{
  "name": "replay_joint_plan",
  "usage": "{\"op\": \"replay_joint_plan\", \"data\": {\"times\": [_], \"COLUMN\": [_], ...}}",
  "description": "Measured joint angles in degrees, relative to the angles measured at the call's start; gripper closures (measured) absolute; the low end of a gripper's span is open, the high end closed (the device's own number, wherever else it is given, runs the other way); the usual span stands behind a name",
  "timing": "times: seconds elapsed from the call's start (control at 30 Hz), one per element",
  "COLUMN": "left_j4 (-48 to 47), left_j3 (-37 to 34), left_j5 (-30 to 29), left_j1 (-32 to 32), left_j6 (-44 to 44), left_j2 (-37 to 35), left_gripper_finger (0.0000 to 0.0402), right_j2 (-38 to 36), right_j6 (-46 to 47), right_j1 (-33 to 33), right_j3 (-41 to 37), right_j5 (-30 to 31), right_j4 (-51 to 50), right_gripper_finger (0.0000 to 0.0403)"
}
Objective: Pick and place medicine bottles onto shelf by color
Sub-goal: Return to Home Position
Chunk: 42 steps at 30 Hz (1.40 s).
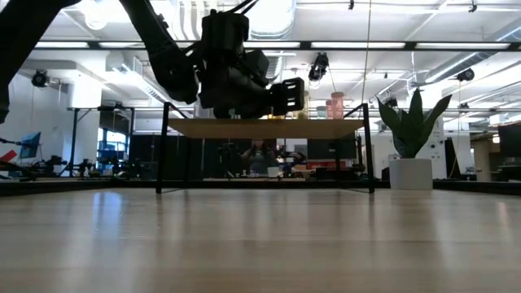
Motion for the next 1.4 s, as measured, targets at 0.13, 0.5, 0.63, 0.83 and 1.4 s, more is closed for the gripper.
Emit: {"op": "replay_joint_plan", "data": {"times": [0.13,0.5,0.63,0.83,1.4], "left_j4": [-0.36,-4.06,-9.47,-13.34,-15.55], "left_j3": [-0.51,-0.61,-0.63,-1.78,-33.98], "left_j5": [-0.36,-5.37,-6.04,-5.28,18.16], "left_j1": [-0.56,-4.82,-6.94,-15.17,-38.92], "left_j6": [0.13,3.32,2.86,4.01,8.98], "left_j2": [-0.68,-4.86,-7.57,-15.01,-59.36], "left_gripper_finger": [0.0237,0.0237,0.0236,0.0237,0.0261], "right_j2": [0.00,0.00,-0.01,-3.14,-30.83], "right_j6": [0.23,-0.39,-0.50,-7.43,-13.77], "right_j1": [0.00,0.00,0.00,-0.04,-2.39], "right_j3": [0.00,0.00,0.00,-0.31,-29.48], "right_j5": [0.00,0.00,0.00,8.99,10.98], "right_j4": [0.03,-0.06,-0.10,-2.85,15.45], "right_gripper_finger": [0.0124,0.0124,0.0124,0.0124,0.0124]}}
